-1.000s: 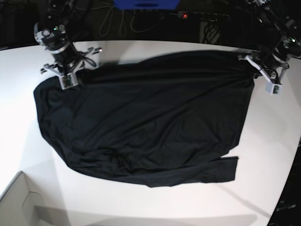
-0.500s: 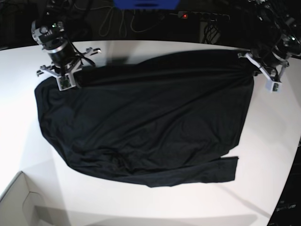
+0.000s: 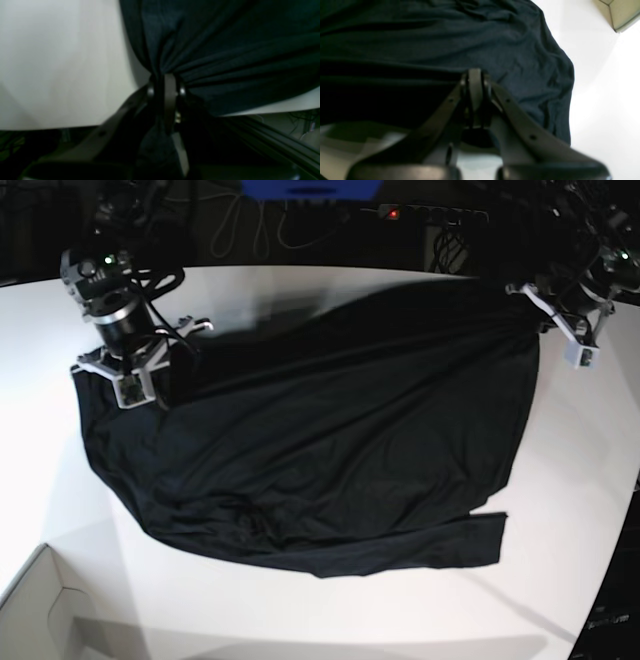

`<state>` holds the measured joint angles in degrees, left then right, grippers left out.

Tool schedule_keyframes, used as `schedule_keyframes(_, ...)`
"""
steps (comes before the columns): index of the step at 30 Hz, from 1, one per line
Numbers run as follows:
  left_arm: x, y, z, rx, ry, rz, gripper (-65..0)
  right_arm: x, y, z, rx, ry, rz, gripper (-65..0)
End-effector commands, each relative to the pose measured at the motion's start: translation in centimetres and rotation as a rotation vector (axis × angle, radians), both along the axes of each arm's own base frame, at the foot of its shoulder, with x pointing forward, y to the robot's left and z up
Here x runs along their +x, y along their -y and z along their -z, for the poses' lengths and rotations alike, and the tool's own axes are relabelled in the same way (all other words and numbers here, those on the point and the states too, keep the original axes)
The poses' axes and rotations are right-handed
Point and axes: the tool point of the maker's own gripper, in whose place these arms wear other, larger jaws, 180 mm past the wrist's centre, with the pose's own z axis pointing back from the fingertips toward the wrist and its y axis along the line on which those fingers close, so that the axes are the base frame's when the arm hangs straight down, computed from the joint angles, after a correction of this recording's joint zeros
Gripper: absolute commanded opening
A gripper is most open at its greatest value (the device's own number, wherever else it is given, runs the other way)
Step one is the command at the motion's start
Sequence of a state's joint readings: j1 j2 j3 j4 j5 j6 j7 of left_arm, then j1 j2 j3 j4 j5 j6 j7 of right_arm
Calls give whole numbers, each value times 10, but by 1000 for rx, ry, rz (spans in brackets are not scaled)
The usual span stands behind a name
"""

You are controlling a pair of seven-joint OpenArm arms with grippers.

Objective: Layout the t-shirt on the table in an organized manner, then fold the t-shirt properly
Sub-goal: 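Drag the held corner with the right gripper inward across the shirt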

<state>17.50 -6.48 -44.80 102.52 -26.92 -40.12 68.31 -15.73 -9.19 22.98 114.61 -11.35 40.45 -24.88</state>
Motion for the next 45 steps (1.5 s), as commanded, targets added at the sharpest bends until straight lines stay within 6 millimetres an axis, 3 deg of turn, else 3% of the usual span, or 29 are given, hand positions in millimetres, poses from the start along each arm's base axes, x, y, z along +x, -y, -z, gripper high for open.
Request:
schedule_keyframes(1, 2, -7, -7, 23, 19, -2, -648, 8, -2, -15, 6, 62, -6, -650)
schedule_keyframes(7, 3, -7, -8, 25, 22, -1, -648, 11, -18, -5, -19, 28, -57, -650)
schedule_keyframes(15, 4, -11, -10, 38, 22, 4, -648, 45, -20, -34, -22, 126, -59, -650)
schedule_keyframes(19, 4, -13, -10, 44, 21, 5, -648, 50, -30, -19, 0, 91, -86, -650)
schedule_keyframes(23, 3, -14, -10, 49, 17, 4, -648, 49, -28, -14, -33, 69, -86, -650)
schedule_keyframes(30, 3, -13, -9, 47, 15, 4, -648, 60, -29, -25, -37, 104, -86, -649)
schedule_keyframes(32, 3, -13, -9, 47, 15, 4, -648, 63, -29, -25, -33, 105, -87, -593)
schedule_keyframes(36, 3, -14, -9, 49, 14, 5, -648, 69, -28, -23, -26, 102, -84, -402)
schedule_keyframes(40, 3, -13, -9, 47, 14, 4, -648, 61, -27, -16, -27, 80, -82, -252)
schedule_keyframes(45, 4, -13, -9, 44, 17, 3, -648, 30, -29, 4, -34, 13, -89, -225)
